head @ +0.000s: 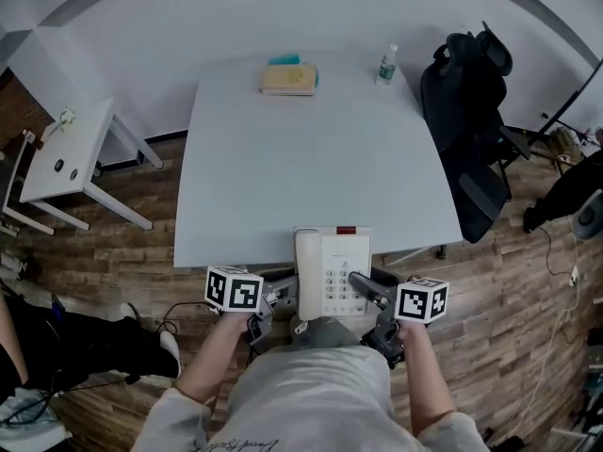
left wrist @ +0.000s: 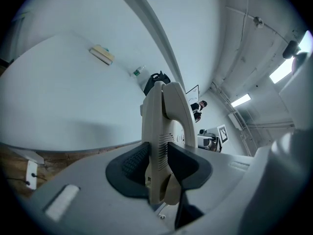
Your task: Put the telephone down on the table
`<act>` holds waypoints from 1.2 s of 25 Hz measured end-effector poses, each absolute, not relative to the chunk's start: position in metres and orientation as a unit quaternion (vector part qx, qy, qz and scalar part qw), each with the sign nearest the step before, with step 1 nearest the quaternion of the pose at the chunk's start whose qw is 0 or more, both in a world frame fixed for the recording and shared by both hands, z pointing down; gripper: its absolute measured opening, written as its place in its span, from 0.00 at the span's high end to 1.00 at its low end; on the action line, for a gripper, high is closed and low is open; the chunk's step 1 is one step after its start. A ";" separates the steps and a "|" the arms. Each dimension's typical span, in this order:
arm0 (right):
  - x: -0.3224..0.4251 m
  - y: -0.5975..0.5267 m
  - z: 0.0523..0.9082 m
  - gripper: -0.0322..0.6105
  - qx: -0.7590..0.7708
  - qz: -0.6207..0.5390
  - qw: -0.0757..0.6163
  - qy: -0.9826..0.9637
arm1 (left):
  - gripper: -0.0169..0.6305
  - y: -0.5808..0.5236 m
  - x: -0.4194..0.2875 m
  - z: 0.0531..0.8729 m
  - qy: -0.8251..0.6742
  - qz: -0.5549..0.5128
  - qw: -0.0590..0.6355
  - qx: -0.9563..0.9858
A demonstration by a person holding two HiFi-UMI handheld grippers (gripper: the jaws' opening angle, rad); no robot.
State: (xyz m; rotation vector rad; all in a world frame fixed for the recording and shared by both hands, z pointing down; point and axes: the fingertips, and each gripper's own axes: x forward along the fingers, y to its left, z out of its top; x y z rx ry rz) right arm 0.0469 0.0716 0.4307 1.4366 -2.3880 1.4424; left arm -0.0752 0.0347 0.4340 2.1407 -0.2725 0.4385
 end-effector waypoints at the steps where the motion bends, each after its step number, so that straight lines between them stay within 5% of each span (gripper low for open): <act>1: 0.048 0.066 0.429 0.60 0.455 0.459 0.004 -0.763 | 0.77 0.030 -0.074 0.433 -0.113 0.177 0.453 0.866; 30: 0.089 -0.071 0.425 0.60 0.407 0.468 0.017 -0.785 | 0.77 -0.094 -0.036 0.424 -0.154 0.162 0.461 0.859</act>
